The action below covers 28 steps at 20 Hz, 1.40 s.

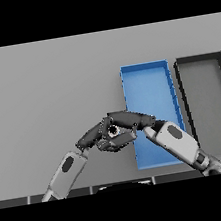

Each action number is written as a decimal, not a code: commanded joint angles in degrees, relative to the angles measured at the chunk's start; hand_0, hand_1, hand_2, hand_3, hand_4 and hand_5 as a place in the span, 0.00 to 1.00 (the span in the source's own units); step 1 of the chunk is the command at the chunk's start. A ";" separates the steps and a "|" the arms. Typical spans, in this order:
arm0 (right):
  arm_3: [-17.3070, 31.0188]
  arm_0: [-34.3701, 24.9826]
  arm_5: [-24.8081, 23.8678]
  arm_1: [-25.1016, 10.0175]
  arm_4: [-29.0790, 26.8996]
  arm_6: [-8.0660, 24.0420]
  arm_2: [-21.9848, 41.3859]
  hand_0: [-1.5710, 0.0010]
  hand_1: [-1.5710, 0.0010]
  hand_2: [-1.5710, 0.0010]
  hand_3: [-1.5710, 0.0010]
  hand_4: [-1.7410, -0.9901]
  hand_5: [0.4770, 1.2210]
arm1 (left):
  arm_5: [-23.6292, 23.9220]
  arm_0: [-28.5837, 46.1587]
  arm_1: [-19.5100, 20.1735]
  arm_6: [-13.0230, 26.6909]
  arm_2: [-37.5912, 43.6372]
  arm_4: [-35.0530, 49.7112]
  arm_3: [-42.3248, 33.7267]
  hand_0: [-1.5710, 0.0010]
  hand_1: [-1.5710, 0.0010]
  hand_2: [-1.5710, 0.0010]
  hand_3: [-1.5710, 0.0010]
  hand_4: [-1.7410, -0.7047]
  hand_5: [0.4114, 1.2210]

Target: Pick up the blue pipe and place it into the blue bin.

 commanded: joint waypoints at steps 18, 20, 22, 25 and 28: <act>7.72 -28.22 -19.67 -12.51 -31.24 9.19 -18.70 0.00 0.00 0.00 0.00 0.01 0.85 | 0.08 1.25 0.39 2.11 -0.86 -0.41 -1.21 1.00 1.00 1.00 1.00 0.81 0.10; 13.06 -30.10 -20.17 -14.36 -27.55 9.25 -20.21 0.00 0.00 0.00 0.00 0.01 0.87 | -0.63 1.62 0.60 2.32 -0.83 0.57 -2.14 1.00 1.00 1.00 1.00 0.80 0.10; 18.23 -29.39 -20.06 -15.29 -24.27 10.28 -21.16 0.00 0.00 0.00 0.00 0.01 0.88 | -0.56 2.39 1.18 1.54 -0.61 0.44 -2.04 1.00 1.00 1.00 1.00 0.80 0.10; 22.36 -24.30 -19.99 -15.97 -21.09 11.56 -22.62 0.00 0.00 0.00 0.00 0.00 0.87 | -0.42 1.27 0.13 3.13 -0.22 0.87 -1.08 1.00 1.00 1.00 1.00 0.81 0.10; 23.71 -18.38 -20.79 -15.86 -18.52 13.19 -23.46 0.00 0.00 0.00 0.00 0.00 0.87 | -0.61 1.63 0.70 2.51 0.04 0.98 -1.09 1.00 1.00 1.00 1.00 0.82 0.09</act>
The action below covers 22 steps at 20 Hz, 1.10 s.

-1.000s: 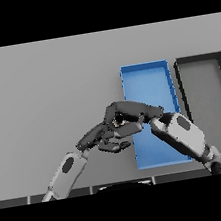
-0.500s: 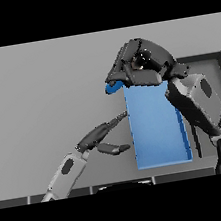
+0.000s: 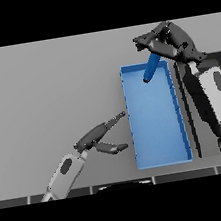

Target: Pick up the blue pipe and place it into the blue bin.

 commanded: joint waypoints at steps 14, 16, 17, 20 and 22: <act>1.58 16.90 -1.34 1.24 7.53 9.11 6.00 0.00 0.07 0.11 0.29 0.26 0.88 | -0.04 0.16 -0.19 0.09 0.10 0.43 -0.13 1.00 1.00 1.00 1.00 0.83 0.05; 5.25 18.79 -2.97 0.06 5.73 9.22 10.23 0.33 0.41 0.43 0.54 0.38 0.92 | 0.18 0.66 -0.26 -0.13 -0.03 0.36 -0.49 1.00 1.00 1.00 1.00 0.83 0.05; 7.65 18.35 -5.76 -1.42 2.49 9.13 14.34 0.47 0.52 0.55 0.63 0.46 0.94 | 0.30 0.57 -0.27 0.20 -0.03 0.21 -0.39 1.00 1.00 1.00 1.00 0.83 0.05; 7.67 15.05 -8.87 -6.86 -5.89 8.64 24.79 0.73 0.76 0.77 0.81 0.66 0.81 | 0.23 0.12 -0.35 1.55 0.12 0.52 -0.37 1.00 1.00 1.00 1.00 0.82 0.05; 6.57 13.70 -8.25 -9.15 -3.69 7.36 29.02 0.83 0.84 0.85 0.88 0.75 0.67 | 0.38 -0.58 -0.56 2.21 0.45 0.93 -0.61 1.00 1.00 1.00 1.00 0.82 0.05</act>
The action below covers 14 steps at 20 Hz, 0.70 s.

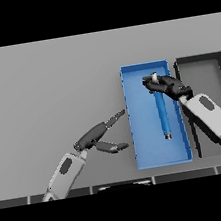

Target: Pick up the blue pipe and place it into the blue bin.

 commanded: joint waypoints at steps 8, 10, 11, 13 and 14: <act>3.55 -2.31 -0.56 -2.13 2.96 0.74 9.09 0.97 0.97 0.98 0.98 0.82 0.32 | 0.32 1.07 -0.08 -1.50 -0.58 -0.84 0.74 1.00 1.00 1.00 1.00 0.80 0.06; 2.47 -1.69 -0.55 -2.47 2.08 0.14 8.55 0.98 0.98 0.98 0.99 0.83 0.30 | 0.33 0.92 -0.39 -0.32 -0.66 -0.62 0.55 1.00 1.00 1.00 1.00 0.80 0.06; 1.94 -1.46 -0.82 -2.64 1.84 0.06 8.42 0.99 0.99 0.99 0.99 0.83 0.29 | 0.38 1.32 -0.52 -0.94 -0.95 -0.66 0.20 1.00 1.00 1.00 1.00 0.80 0.06; 2.38 -1.98 -0.65 -2.45 2.06 0.69 8.62 0.99 0.99 0.99 0.99 0.82 0.27 | 0.00 0.82 -0.68 -0.59 -0.76 -0.17 0.51 1.00 1.00 1.00 1.00 0.79 0.07; 2.72 -2.29 -0.44 -2.20 2.13 0.84 8.72 0.99 0.99 0.99 0.99 0.81 0.27 | -0.02 0.88 -0.80 -0.41 -0.83 -0.22 0.82 1.00 1.00 1.00 1.00 0.79 0.07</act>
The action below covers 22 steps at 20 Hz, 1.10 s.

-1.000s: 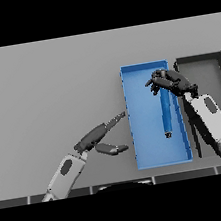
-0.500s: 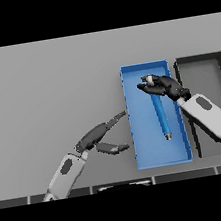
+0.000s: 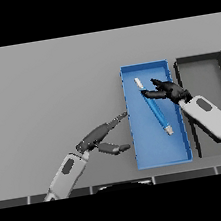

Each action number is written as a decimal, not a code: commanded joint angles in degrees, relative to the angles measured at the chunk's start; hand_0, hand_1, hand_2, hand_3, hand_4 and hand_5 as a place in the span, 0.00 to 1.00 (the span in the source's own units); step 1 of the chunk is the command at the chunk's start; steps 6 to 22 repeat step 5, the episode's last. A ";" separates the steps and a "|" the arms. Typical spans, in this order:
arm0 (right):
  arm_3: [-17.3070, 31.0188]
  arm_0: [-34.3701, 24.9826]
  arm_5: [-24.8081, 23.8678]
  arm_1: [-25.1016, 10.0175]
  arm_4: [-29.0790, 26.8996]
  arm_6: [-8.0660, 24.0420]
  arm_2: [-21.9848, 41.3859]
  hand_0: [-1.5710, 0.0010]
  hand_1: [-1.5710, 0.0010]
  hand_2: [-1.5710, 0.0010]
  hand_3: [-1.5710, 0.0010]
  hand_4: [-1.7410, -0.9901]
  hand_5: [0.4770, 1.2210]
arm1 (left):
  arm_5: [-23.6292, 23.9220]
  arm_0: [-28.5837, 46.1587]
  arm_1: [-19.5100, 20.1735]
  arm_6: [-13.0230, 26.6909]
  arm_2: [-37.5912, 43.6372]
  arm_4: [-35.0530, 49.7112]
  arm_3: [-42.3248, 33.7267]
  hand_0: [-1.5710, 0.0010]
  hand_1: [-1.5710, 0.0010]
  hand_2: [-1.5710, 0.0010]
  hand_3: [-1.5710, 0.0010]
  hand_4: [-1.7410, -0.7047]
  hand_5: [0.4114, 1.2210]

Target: Pick up the blue pipe and place it into the blue bin.

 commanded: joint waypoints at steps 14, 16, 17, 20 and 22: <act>-0.26 0.97 1.35 -0.28 -0.93 -1.86 -0.54 0.99 0.99 0.99 1.00 0.82 0.27 | -0.57 2.11 1.50 -1.20 -0.22 0.55 -2.15 1.00 1.00 1.00 1.00 0.79 0.07; -0.26 0.97 1.35 -0.28 -0.93 -1.86 -0.54 0.99 0.99 0.99 1.00 0.82 0.27 | -0.57 2.11 1.50 -1.20 -0.22 0.55 -2.15 1.00 1.00 1.00 1.00 0.79 0.07; -0.26 0.97 1.35 -0.28 -0.93 -1.86 -0.54 0.99 0.99 0.99 1.00 0.82 0.27 | -0.57 2.11 1.50 -1.20 -0.22 0.55 -2.15 1.00 1.00 1.00 1.00 0.79 0.07; -0.26 0.97 1.35 -0.28 -0.93 -1.86 -0.54 0.99 0.99 0.99 1.00 0.82 0.27 | -0.57 2.11 1.50 -1.20 -0.22 0.55 -2.15 1.00 1.00 1.00 1.00 0.79 0.07; -0.26 0.97 1.35 -0.28 -0.93 -1.86 -0.54 0.99 0.99 0.99 1.00 0.82 0.27 | -0.57 2.11 1.50 -1.20 -0.22 0.55 -2.15 1.00 1.00 1.00 1.00 0.79 0.07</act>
